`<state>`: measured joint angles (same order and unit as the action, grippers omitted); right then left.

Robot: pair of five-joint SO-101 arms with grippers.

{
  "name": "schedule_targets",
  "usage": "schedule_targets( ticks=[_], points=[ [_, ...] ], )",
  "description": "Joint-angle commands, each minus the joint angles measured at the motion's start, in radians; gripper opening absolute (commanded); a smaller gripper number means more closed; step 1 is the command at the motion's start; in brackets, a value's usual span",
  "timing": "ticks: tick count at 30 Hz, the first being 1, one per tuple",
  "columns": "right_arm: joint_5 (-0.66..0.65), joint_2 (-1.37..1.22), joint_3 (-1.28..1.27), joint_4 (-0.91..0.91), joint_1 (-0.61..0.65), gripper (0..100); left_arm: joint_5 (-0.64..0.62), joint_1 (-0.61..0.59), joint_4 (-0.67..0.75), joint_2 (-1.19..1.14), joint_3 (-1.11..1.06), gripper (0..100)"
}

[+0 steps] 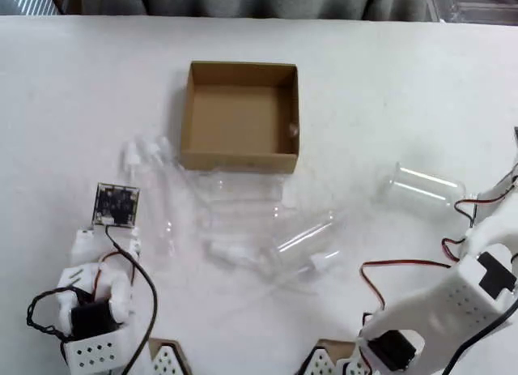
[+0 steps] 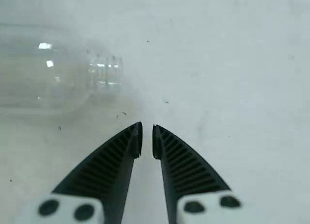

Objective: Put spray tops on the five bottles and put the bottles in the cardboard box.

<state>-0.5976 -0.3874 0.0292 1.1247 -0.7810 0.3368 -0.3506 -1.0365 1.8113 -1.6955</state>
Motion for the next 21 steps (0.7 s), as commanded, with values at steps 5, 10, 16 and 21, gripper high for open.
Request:
schedule_targets(
  ticks=[5,10,16,21],
  points=[
    [0.141,-0.045,0.02,-0.13,0.062,2.6,0.006,-0.008,0.023,0.013,0.003,2],
    [0.238,-0.053,0.021,-0.211,0.094,6.1,0.006,-0.008,0.023,0.013,0.003,2],
    [0.318,-0.061,0.041,-0.325,0.139,5.1,0.006,-0.008,0.023,0.013,0.003,2],
    [0.39,-0.119,0.172,-0.271,0.163,2.1,0.006,-0.008,0.023,0.013,0.003,2]
  ],
)
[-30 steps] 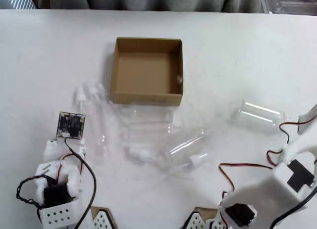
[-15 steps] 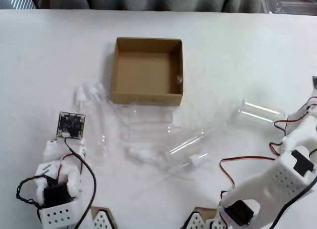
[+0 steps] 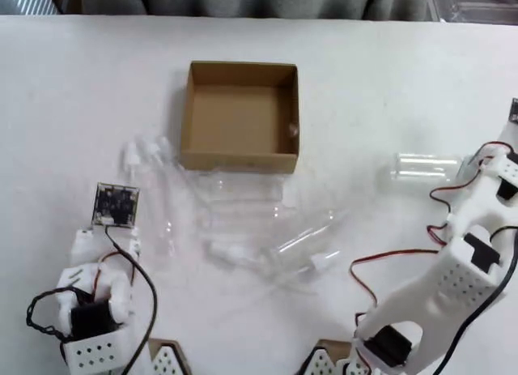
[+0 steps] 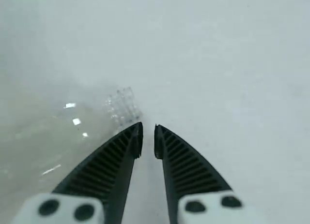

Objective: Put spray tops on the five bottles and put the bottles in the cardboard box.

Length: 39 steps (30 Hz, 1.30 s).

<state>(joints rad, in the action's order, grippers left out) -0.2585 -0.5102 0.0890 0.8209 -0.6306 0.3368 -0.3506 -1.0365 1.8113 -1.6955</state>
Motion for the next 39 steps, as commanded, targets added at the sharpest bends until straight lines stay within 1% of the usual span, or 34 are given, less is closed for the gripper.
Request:
schedule_targets(
  ticks=[1,5,11,13,18,20,25,27,32,37,39],
  points=[
    [0.08,-0.004,0.149,0.076,0.012,2.5,0.006,-0.008,0.023,0.013,0.003,2],
    [0.16,-0.012,0.293,0.283,0.016,2.8,0.006,-0.008,0.023,0.013,0.003,2],
    [0.206,-0.01,0.479,0.559,0.068,2.9,0.006,-0.008,0.023,0.013,0.003,2],
    [0.207,-0.01,0.52,0.628,0.074,3.3,0.006,-0.008,0.023,0.013,0.003,2],
    [0.216,-0.01,0.549,0.754,0.084,12.4,0.006,-0.008,0.023,0.013,0.003,2],
    [0.199,-0.01,0.552,0.789,0.084,12.9,0.006,-0.008,0.023,0.013,0.003,2],
    [0.183,0.01,0.548,0.797,0.087,12.3,0.006,-0.008,0.023,0.013,0.003,2],
    [0.186,0.012,0.552,0.792,0.107,12.3,0.006,-0.008,0.023,0.013,0.003,2],
    [0.342,0.007,0.548,0.727,0.15,12.8,0.006,-0.008,0.023,0.013,0.003,2],
    [0.486,0.005,0.548,0.72,0.163,25.4,0.006,-0.008,0.021,0.013,0.003,2],
    [0.505,0.004,0.545,0.704,0.163,26.8,0.006,-0.008,0.021,0.013,0.003,2]
  ],
)
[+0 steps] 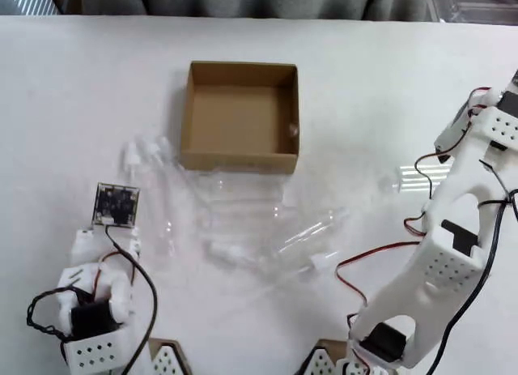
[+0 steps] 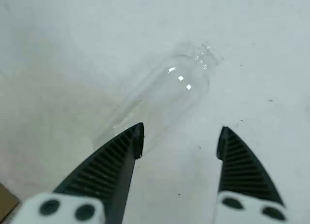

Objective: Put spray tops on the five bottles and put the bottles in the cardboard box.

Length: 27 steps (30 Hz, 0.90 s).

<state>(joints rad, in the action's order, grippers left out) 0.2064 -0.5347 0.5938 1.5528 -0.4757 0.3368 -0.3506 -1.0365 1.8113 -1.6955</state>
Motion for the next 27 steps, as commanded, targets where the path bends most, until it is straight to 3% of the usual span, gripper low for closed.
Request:
schedule_targets(
  ticks=[1,12,23,27],
  points=[
    [0.046,0.025,0.038,-0.039,0.005,26.5,0.006,-0.008,0.021,0.013,0.003,2],
    [0.098,-0.099,0.049,-0.085,-0.002,22.7,0.006,-0.008,0.021,0.013,0.003,2],
    [-0.107,0.084,0.034,0.168,0.097,22.1,0.006,-0.008,0.023,0.013,0.003,2],
    [-0.221,0.156,-0.064,0.166,0.134,10.7,0.006,-0.008,0.023,0.013,0.003,2]
  ],
)
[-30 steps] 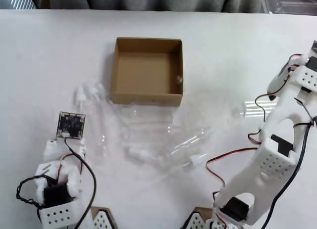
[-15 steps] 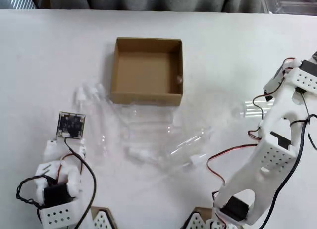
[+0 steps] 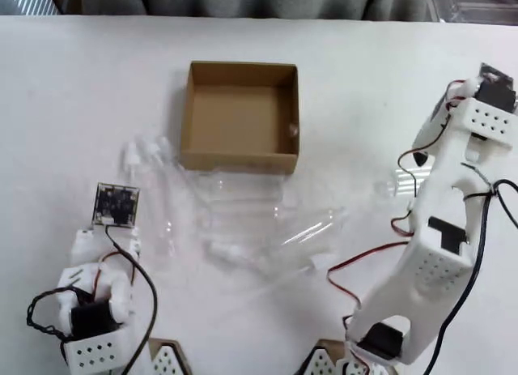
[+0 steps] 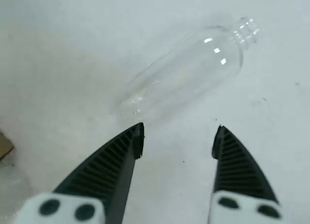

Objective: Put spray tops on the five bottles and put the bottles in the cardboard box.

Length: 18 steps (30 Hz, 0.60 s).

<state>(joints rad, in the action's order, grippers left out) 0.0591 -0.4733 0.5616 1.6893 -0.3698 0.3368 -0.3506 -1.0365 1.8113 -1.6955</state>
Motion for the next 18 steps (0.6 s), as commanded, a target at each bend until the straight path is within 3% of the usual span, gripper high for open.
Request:
schedule_targets(
  ticks=[1,6,18],
  points=[
    [-0.104,0.111,-0.061,0.03,0.039,7.4,0.006,-0.008,0.023,0.013,0.003,2],
    [-0.253,0.2,-0.249,0.021,0.074,1.7,0.006,-0.008,0.023,0.013,0.003,2],
    [-0.384,0.631,-0.928,-0.259,0.058,1.6,0.006,-0.008,0.021,0.013,0.003,2]
  ],
)
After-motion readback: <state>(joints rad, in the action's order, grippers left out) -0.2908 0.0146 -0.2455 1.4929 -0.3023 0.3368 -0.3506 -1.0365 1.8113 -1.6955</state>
